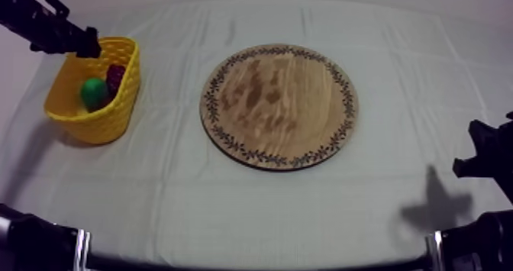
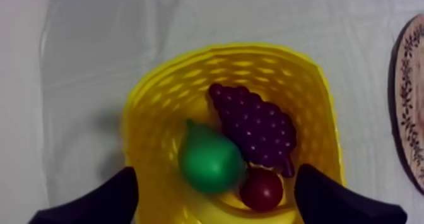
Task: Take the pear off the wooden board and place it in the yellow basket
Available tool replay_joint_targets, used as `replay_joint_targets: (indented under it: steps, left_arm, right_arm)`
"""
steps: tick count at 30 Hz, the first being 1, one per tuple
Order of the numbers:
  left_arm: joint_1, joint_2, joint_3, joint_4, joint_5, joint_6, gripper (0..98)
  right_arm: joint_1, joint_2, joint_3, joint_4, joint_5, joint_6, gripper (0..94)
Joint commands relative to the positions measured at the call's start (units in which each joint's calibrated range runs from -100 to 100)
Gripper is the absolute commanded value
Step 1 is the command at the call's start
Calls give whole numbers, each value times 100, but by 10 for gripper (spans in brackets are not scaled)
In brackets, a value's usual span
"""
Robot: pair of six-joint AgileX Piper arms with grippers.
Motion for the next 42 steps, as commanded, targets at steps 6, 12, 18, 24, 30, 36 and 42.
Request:
replay_joint_targets:
  steps: [6, 12, 18, 24, 30, 36, 42]
  left_arm:
    - [-19, -667, 276, -5, -332, 236, 647]
    - [-102, -1677, 839, -45, -1027, 398, 369]
    - [-168, -2944, 1546, -44, -1527, 416, 76]
    - [-335, -4325, 2490, -6, -2045, 578, 16]
    - [-250, -5947, 3927, -146, -2407, 605, 3]
    - [-291, -7238, 5022, -204, -2589, 576, 1]
    - [-314, -8088, 5847, -227, -3075, 671, 0]
  right_arm:
    - [-1, 1, 5, 1, 1, -1, 5]
    - [-1, 1, 5, 1, 1, -1, 5]
    - [-1, 1, 5, 1, 1, -1, 5]
    - [-1, 1, 5, 1, 1, -1, 5]
    - [-1, 1, 5, 1, 1, -1, 5]
    - [-1, 1, 5, 1, 1, 2, 5]
    - [-1, 1, 5, 1, 1, 3, 5]
